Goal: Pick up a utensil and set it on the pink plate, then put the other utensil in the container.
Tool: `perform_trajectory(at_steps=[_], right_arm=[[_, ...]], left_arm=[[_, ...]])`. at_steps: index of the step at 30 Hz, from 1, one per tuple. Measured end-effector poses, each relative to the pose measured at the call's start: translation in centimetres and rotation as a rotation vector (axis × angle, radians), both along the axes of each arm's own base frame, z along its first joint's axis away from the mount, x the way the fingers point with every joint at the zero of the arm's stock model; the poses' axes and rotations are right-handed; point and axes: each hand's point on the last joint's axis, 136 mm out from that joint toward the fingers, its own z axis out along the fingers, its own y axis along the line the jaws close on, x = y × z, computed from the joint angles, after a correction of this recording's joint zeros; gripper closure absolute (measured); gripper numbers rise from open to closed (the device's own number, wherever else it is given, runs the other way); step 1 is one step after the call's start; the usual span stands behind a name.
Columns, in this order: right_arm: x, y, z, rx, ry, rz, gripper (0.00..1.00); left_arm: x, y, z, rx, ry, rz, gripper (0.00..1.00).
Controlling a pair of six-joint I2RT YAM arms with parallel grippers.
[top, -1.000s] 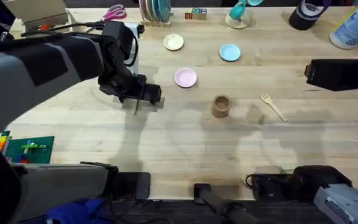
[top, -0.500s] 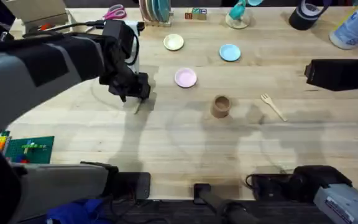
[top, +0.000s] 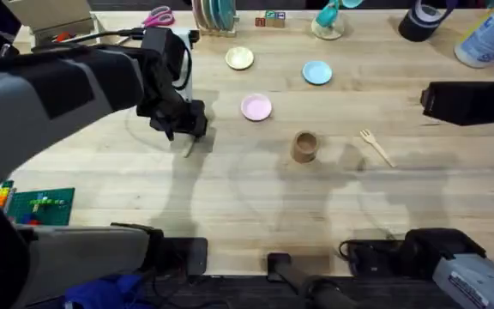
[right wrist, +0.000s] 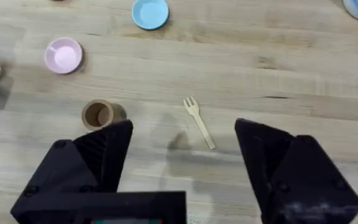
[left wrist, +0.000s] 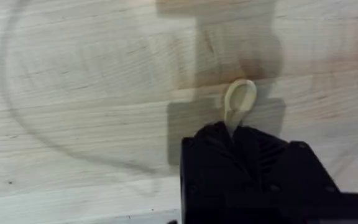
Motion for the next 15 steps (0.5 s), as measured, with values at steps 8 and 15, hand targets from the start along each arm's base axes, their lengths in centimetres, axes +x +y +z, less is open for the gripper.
perform_trajectory(at_steps=[8, 15], right_arm=[[0.0, 0.0, 0.0, 0.000, 0.000, 0.000, 0.003], [0.0, 0.0, 0.0, 0.000, 0.000, 0.000, 0.003]], left_arm=[[0.4, -0.5, 1.5, -0.008, 0.023, -0.009, 0.960], [3.1, -3.4, 6.5, -0.024, -0.063, -0.086, 0.960]])
